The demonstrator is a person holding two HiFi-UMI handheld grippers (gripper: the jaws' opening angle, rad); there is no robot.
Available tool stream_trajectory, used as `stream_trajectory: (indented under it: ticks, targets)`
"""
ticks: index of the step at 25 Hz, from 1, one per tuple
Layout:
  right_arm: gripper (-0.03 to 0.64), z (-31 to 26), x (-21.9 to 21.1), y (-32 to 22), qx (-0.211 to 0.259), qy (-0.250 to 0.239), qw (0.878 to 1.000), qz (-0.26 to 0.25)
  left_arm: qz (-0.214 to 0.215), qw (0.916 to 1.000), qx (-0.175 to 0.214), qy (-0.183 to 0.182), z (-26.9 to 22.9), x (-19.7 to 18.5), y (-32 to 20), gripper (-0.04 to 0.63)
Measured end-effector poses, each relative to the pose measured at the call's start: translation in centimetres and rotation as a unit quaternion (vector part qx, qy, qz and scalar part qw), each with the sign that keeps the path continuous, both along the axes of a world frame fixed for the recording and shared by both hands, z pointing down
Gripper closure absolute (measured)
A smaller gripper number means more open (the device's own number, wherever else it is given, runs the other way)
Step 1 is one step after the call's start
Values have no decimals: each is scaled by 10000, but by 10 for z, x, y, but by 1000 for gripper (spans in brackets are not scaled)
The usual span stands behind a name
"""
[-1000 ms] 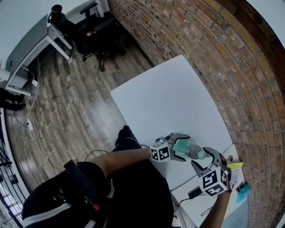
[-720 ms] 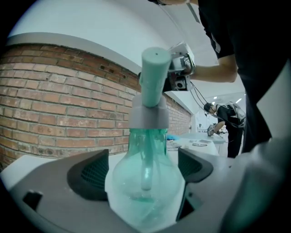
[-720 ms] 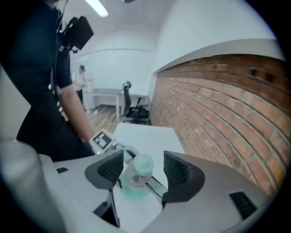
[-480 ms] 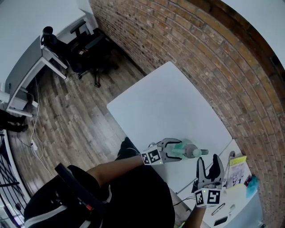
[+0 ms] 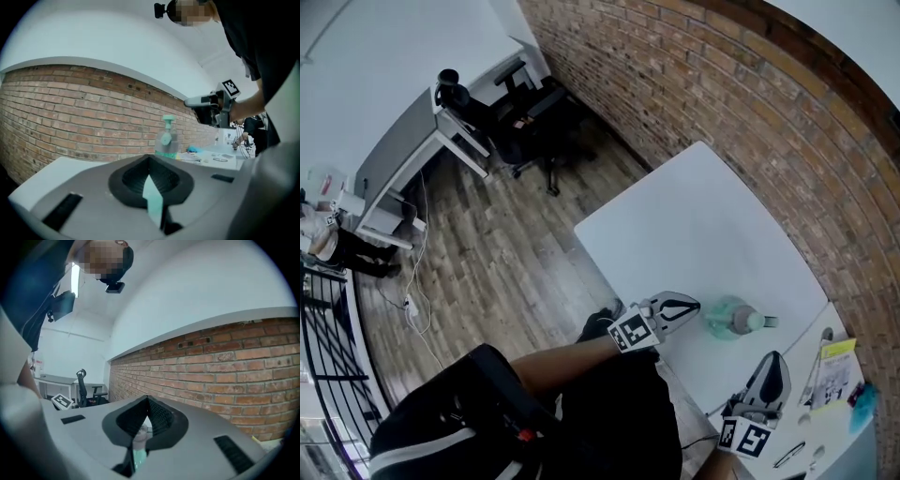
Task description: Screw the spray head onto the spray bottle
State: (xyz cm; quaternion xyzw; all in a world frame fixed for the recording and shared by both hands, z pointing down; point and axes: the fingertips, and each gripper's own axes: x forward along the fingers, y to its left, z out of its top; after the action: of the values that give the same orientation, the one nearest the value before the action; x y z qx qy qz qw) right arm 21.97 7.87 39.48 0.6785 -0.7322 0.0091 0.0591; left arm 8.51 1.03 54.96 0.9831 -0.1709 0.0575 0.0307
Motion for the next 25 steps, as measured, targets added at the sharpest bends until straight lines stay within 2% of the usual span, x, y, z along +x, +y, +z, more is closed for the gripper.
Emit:
stream_trajectory:
  ticks: [4,7,10,13,18,19,22,25]
  targets:
    - [609,8,-11,18,-119,-130,9996,240,-108,9996,88,260,-32,-13,10,592]
    - [609,4,-36,36,-117,-14,9992,373,-313,9972,7,683,-65,-32,13,592]
    - [609,1,-66,49,-84,-273,9979,586,-367,9940,-69,1025,-92,-54,12,592]
    - [609,-2,-95,63,-54,-330,9963,792,-187,9946,36,1024,-106,-73,22,592]
    - [609,-8,-136,78,-76,-312,9932,1122,131,9953,592,760,-127,-108,55,592]
    - [609,-11,-141,82,-60,-327,9924,1185,151,9951,572,787,-131,-112,61,592]
    - [609,-15,-152,96,24,-313,9912,1285,-35,9938,135,1104,-142,-123,74,592]
    - [609,-13,-161,106,68,-343,9913,1267,-178,9946,311,972,-150,-130,85,592]
